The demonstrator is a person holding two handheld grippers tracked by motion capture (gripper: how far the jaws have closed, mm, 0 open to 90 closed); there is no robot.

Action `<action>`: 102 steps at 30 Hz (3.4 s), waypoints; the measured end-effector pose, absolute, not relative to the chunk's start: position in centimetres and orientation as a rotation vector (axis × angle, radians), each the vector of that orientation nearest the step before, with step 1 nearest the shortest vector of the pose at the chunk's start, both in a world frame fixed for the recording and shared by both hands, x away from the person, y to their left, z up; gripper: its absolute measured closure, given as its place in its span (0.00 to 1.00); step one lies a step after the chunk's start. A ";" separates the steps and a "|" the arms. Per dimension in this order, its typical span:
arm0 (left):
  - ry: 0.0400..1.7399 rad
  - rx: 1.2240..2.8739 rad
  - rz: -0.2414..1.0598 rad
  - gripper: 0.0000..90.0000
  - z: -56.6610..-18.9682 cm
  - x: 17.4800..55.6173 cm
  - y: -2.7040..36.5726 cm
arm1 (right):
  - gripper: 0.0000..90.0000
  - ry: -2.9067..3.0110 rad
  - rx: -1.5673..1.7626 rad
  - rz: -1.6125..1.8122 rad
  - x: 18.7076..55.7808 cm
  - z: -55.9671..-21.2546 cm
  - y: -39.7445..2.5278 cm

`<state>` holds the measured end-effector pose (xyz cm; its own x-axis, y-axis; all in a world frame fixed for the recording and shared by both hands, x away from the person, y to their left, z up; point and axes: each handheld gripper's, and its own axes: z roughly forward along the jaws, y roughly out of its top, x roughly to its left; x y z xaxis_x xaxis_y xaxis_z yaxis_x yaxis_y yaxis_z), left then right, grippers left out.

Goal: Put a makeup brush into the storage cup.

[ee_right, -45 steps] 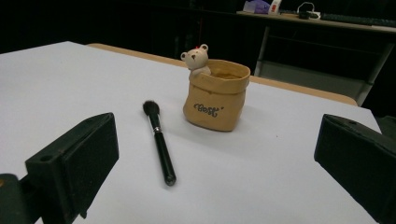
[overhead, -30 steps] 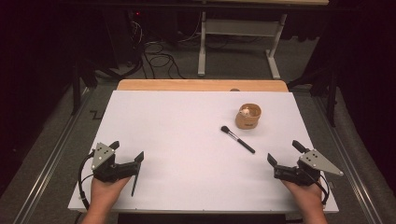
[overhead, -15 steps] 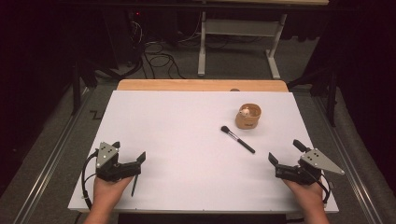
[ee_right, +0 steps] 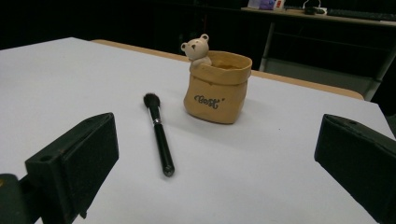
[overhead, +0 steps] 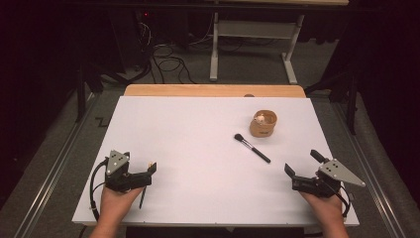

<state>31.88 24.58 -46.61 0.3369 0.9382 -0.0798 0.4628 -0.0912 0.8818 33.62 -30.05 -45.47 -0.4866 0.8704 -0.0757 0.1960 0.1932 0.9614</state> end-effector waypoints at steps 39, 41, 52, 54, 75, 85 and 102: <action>1.445 1.896 0.432 0.01 -45.9 33.3 24.9 | 0.00 1.850 0.959 1.329 33.3 -45.5 -29.2; 1.457 1.908 0.419 0.01 -46.1 33.3 24.8 | 0.00 1.852 0.961 1.326 33.1 -45.5 -29.2; 1.508 1.988 0.338 0.01 -46.3 33.4 25.1 | 0.00 1.846 0.974 1.328 33.3 -45.6 -29.7; 1.530 1.982 0.297 0.01 -46.4 33.4 25.2 | 0.00 1.848 0.973 1.327 33.2 -45.6 -29.6; 1.724 2.043 0.092 0.21 -45.5 32.4 24.4 | 0.00 1.846 0.962 1.343 33.1 -45.5 -29.5; 1.728 2.050 0.092 0.25 -45.4 32.3 23.8 | 0.00 1.852 0.960 1.344 33.4 -45.4 -29.2; 1.724 2.069 0.075 0.26 -45.7 32.4 23.0 | 0.00 1.846 0.972 1.349 33.4 -45.5 -29.3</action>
